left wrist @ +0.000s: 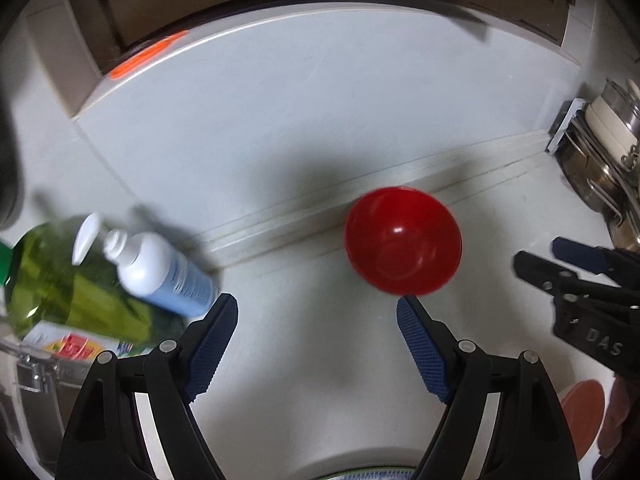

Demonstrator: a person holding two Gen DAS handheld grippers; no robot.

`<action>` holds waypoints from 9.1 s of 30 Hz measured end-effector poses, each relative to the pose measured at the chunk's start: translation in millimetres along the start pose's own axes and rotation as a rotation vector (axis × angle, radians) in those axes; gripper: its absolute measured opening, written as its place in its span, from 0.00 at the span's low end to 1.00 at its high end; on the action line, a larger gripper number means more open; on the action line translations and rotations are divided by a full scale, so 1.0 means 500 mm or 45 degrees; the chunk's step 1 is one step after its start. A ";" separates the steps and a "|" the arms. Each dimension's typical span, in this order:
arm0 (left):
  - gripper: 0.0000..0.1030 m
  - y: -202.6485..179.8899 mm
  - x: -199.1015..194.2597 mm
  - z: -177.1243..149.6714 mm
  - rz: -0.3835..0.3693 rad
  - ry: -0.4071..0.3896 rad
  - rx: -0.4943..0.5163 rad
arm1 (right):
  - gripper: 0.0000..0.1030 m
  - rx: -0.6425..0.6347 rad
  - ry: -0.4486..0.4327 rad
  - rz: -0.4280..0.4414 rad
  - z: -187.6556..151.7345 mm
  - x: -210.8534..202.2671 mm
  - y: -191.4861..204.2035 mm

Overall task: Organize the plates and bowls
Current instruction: 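Move the right gripper to the red-and-black bowl by the wall, then close the right gripper on the red-and-black bowl rim, then carry the red-and-black bowl and lower it into the pink bowl, then close the right gripper on the rims of the nested bowls, then carry the nested bowls and lower them onto the blue-and-white plate stack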

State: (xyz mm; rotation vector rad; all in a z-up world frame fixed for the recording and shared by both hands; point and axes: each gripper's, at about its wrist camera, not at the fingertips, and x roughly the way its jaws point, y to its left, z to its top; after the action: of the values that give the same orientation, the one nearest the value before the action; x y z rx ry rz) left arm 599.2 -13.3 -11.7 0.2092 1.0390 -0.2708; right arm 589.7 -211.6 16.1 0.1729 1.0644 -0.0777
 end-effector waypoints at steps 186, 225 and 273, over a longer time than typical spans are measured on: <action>0.75 -0.440 -0.101 -0.343 -0.314 0.156 0.187 | 0.51 0.565 0.011 -0.100 -0.515 -0.167 -0.313; 0.23 -0.473 -0.023 -0.340 -0.411 0.381 0.105 | 0.25 0.577 0.195 -0.012 -0.519 -0.068 -0.324; 0.23 -0.113 -0.215 -0.445 -0.249 0.138 -0.294 | 0.25 0.106 0.065 0.143 -0.452 -0.164 0.021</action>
State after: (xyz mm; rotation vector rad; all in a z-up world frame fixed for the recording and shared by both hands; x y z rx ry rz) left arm 347.9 12.3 -30.2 -0.0883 1.1903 -0.3160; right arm 356.5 -162.4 -17.9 0.3113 1.1012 -0.0165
